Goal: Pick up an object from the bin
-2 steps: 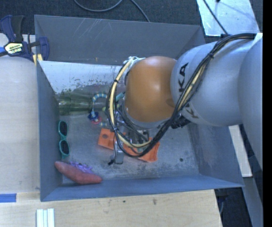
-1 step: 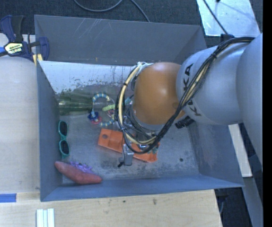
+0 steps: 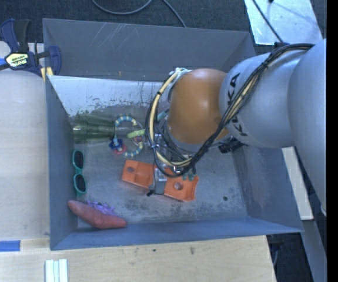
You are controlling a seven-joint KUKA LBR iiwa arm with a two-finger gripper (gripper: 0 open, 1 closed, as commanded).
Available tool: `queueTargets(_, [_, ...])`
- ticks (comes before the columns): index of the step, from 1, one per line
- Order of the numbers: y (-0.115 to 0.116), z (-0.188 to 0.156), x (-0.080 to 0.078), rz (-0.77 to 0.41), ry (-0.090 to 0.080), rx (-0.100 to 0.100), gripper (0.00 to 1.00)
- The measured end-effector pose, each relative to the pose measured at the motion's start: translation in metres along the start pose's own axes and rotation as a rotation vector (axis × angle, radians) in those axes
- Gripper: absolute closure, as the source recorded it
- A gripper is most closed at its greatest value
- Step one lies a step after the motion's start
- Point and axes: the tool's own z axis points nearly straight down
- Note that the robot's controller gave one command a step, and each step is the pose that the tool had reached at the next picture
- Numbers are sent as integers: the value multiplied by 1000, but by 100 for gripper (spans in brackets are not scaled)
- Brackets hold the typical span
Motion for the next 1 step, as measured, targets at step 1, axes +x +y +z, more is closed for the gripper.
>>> queueTargets(1, [-3,38,-27,-263,5,-1,100])
